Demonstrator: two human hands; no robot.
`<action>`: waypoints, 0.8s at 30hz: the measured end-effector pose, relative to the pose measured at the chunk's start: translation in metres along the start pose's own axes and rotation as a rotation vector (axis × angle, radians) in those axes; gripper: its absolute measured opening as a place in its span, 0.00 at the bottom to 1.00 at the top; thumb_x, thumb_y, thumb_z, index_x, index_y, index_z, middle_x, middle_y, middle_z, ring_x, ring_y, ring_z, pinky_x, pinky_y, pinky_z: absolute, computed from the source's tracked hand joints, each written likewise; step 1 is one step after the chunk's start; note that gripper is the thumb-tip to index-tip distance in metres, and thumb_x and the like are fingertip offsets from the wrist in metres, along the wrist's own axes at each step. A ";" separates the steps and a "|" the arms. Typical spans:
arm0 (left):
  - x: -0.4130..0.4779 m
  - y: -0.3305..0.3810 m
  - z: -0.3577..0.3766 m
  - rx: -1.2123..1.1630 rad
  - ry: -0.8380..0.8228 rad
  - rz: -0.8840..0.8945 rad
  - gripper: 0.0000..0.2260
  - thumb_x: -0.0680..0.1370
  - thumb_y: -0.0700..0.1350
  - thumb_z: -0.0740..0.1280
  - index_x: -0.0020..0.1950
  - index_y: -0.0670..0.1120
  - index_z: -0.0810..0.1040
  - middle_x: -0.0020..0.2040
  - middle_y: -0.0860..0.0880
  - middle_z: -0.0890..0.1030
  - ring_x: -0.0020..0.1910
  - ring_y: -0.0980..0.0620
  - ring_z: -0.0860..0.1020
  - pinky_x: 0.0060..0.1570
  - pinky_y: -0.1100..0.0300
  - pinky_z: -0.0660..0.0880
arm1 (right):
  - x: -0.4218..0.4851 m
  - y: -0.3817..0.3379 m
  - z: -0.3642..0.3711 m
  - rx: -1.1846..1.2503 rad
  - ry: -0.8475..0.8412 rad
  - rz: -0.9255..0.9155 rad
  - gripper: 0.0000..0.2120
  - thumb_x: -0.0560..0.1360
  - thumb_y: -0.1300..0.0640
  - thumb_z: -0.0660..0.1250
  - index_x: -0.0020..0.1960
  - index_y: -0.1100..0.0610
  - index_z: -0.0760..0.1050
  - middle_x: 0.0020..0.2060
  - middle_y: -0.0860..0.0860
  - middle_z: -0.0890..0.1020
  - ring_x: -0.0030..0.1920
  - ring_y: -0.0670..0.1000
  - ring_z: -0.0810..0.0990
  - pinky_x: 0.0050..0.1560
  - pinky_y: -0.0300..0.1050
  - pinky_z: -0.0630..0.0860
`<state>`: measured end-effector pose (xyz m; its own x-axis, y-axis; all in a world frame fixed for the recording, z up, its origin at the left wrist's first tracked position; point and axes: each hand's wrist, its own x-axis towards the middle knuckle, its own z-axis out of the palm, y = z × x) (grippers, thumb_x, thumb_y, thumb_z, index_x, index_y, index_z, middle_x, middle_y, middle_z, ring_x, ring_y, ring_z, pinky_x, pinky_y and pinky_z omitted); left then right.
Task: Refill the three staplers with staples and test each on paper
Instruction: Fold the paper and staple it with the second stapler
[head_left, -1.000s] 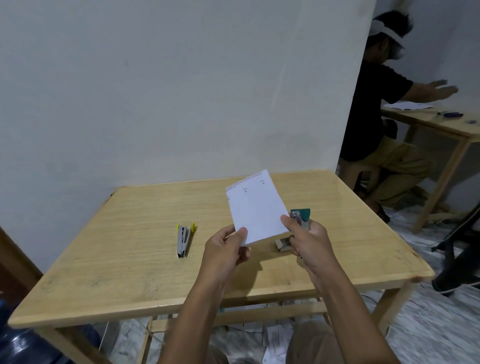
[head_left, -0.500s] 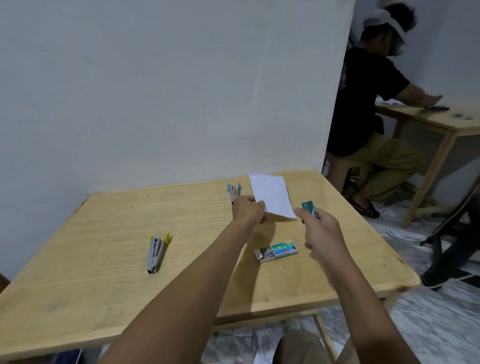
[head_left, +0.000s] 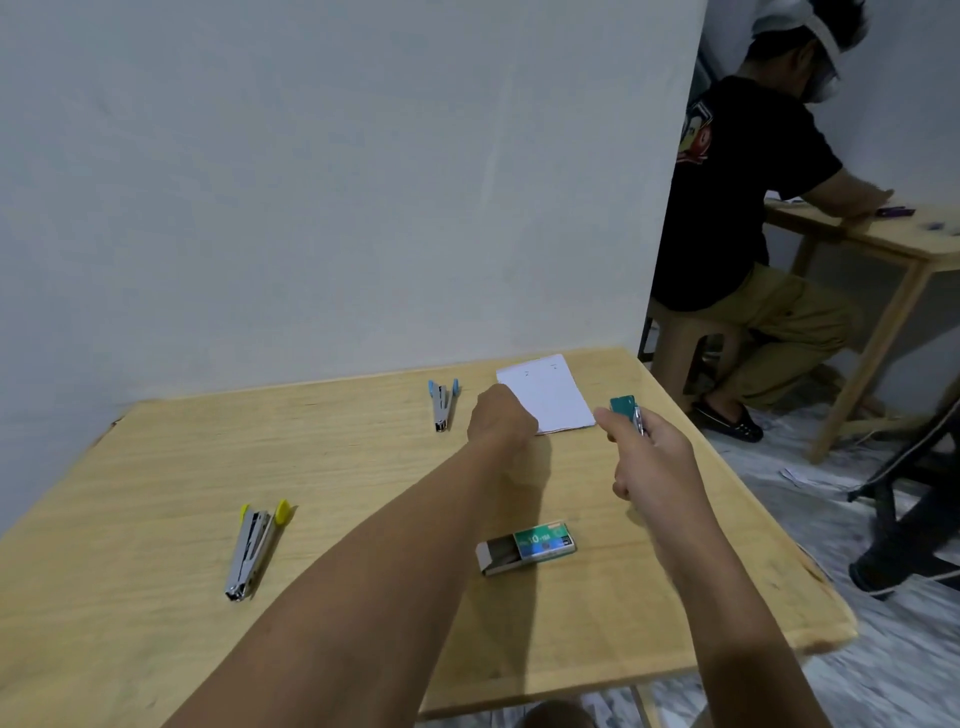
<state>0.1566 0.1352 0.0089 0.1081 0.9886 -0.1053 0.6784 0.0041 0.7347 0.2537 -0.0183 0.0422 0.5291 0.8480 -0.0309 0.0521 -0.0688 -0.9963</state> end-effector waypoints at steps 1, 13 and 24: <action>0.002 -0.001 0.000 0.022 -0.004 0.016 0.06 0.74 0.35 0.62 0.41 0.43 0.67 0.40 0.48 0.72 0.41 0.46 0.73 0.28 0.61 0.63 | 0.000 0.000 0.000 0.000 0.001 0.005 0.12 0.77 0.48 0.67 0.43 0.56 0.71 0.30 0.50 0.64 0.32 0.49 0.63 0.38 0.46 0.64; -0.079 -0.072 -0.086 0.105 0.214 0.380 0.15 0.78 0.52 0.67 0.63 0.49 0.75 0.43 0.49 0.79 0.36 0.54 0.74 0.38 0.60 0.68 | -0.039 0.002 0.013 -0.070 -0.089 0.033 0.14 0.78 0.55 0.64 0.55 0.66 0.73 0.33 0.58 0.67 0.32 0.51 0.65 0.32 0.44 0.64; -0.151 -0.203 -0.144 0.289 0.449 -0.081 0.19 0.75 0.56 0.65 0.62 0.48 0.73 0.54 0.45 0.76 0.52 0.41 0.77 0.48 0.51 0.73 | -0.078 0.010 0.096 -0.181 -0.320 -0.010 0.10 0.76 0.56 0.65 0.49 0.64 0.74 0.30 0.51 0.68 0.28 0.49 0.68 0.30 0.41 0.65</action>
<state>-0.1025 0.0071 -0.0279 -0.2312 0.9544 0.1891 0.8508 0.1041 0.5152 0.1315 -0.0341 0.0273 0.2373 0.9686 -0.0738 0.2196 -0.1275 -0.9672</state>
